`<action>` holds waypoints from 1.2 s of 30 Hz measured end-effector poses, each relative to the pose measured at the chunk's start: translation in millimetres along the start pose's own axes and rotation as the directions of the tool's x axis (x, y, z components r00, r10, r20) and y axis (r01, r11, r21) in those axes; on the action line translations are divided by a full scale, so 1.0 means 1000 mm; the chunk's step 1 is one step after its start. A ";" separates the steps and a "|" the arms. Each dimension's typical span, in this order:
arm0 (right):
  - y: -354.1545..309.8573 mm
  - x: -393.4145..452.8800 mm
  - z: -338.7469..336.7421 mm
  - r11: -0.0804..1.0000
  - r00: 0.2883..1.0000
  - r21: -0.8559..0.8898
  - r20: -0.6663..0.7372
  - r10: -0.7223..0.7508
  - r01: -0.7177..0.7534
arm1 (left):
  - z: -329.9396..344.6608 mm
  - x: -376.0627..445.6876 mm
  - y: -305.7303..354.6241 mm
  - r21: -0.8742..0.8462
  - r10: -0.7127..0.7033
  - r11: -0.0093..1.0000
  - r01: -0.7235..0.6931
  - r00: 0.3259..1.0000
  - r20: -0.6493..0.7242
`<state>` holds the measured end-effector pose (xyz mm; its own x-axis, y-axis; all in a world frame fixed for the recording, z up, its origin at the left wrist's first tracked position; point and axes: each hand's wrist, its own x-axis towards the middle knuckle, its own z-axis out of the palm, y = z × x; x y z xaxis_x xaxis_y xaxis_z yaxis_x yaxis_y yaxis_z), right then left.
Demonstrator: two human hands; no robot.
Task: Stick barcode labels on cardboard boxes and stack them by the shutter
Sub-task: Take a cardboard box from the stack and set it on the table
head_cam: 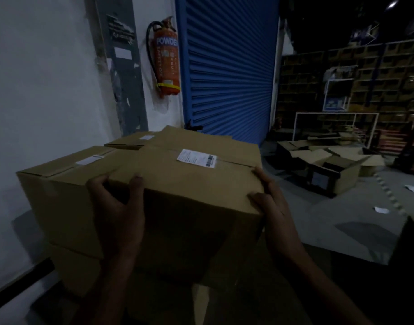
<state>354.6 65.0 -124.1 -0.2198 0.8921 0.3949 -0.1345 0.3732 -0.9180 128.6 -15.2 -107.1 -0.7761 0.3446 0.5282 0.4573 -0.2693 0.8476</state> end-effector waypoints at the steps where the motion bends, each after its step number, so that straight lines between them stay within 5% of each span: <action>1: -0.002 -0.006 -0.018 1.000 1.000 0.001 -0.013 0.008 -0.008 | 0.006 -0.011 0.010 0.004 0.016 1.000 -0.016 1.000 0.019; 7: -0.012 -0.058 -0.134 0.990 0.982 0.077 -0.141 0.128 -0.119 | 0.062 -0.101 0.052 -0.084 0.085 0.994 -0.067 0.968 0.236; 13: -0.005 -0.132 -0.236 0.969 0.936 0.055 -0.248 0.249 -0.243 | 0.104 -0.209 0.044 -0.023 -0.049 0.997 0.067 0.882 0.468; 21: 0.048 -0.222 -0.320 0.896 0.821 0.078 -0.373 0.433 -0.438 | 0.126 -0.333 0.010 0.281 -0.406 0.913 0.297 0.584 0.703; 29: 0.078 -0.280 -0.356 0.805 0.716 0.061 -0.422 0.556 -0.589 | 0.126 -0.393 -0.028 0.459 -0.491 0.870 0.180 0.393 0.777; 34: 0.077 -0.285 -0.369 0.733 0.707 -0.150 -0.444 0.550 -0.664 | 0.142 -0.392 -0.027 0.509 -0.536 0.844 0.168 0.239 0.810; 36: 0.077 -0.277 -0.372 0.596 0.745 -0.452 -0.465 0.478 -0.664 | 0.153 -0.386 -0.021 0.451 -0.472 0.882 0.140 0.267 0.840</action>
<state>764.4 -59.2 -318.1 0.2211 0.9616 -0.1624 0.5022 -0.2550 -0.8263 485.0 -5.0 -320.3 -0.0577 0.9747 -0.2160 0.4899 0.2161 0.8445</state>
